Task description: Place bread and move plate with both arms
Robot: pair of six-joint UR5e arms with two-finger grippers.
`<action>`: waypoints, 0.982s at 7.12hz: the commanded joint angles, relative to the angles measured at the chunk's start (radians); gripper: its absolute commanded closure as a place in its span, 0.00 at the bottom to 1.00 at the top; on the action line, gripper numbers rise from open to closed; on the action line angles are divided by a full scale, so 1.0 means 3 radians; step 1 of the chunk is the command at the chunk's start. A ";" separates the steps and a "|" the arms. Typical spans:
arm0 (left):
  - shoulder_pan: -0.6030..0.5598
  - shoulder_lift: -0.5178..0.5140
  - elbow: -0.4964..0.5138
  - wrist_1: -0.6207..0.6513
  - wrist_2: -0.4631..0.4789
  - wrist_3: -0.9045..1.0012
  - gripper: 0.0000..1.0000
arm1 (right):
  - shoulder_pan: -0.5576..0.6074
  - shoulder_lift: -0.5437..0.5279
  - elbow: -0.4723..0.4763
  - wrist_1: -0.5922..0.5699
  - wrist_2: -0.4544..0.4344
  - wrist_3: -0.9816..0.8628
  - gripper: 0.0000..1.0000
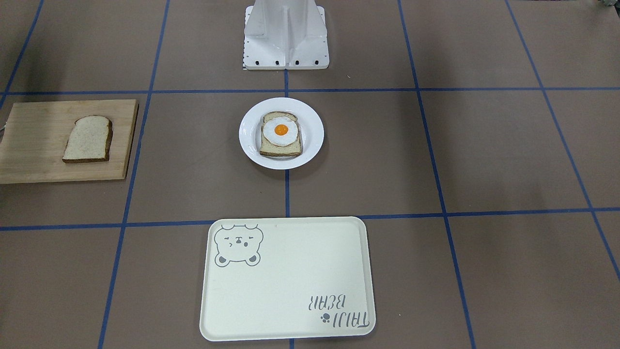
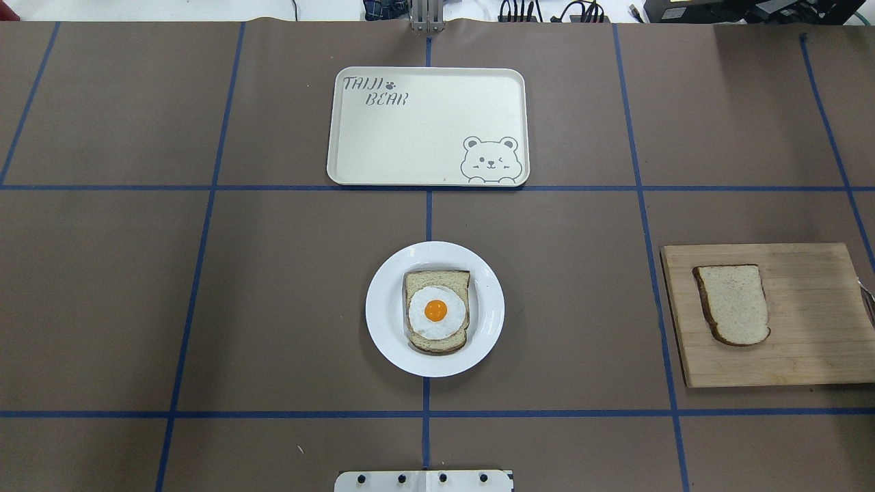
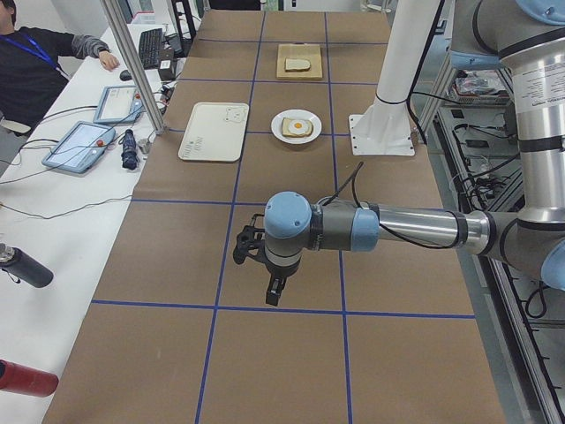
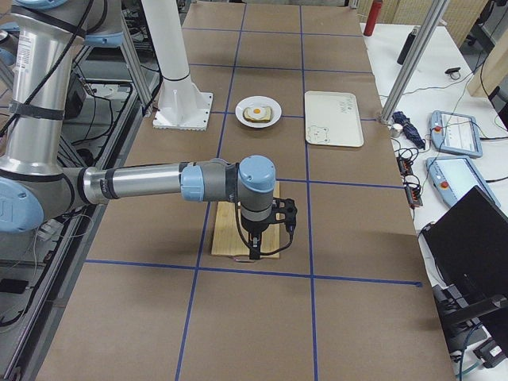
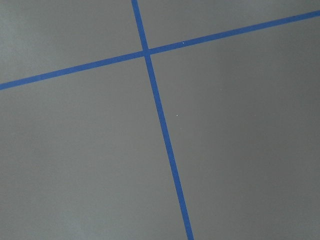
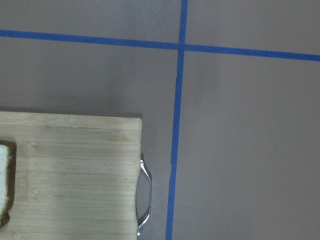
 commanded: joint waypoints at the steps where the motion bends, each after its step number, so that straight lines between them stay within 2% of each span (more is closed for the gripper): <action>1: -0.0010 -0.0115 -0.0077 -0.0031 -0.0007 -0.0039 0.01 | 0.0000 0.0340 -0.0006 0.0109 -0.0031 0.0021 0.00; 3: -0.0005 -0.0344 -0.0052 -0.0056 -0.0022 -0.0029 0.01 | 0.0000 0.0475 -0.0119 0.0248 -0.0005 0.0052 0.00; 4: -0.0005 -0.0589 0.0019 -0.0168 -0.0012 -0.0039 0.01 | 0.0000 0.0470 -0.0145 0.0264 -0.0005 0.0047 0.00; 5: 0.0000 -0.0718 0.0187 -0.0189 -0.0042 -0.0029 0.01 | 0.0000 0.0394 -0.0140 0.0542 0.0040 0.0052 0.00; 7: -0.0005 -0.0709 0.0163 -0.0301 -0.0048 -0.0003 0.01 | -0.0035 0.0332 -0.0150 0.0907 0.0529 0.0525 0.00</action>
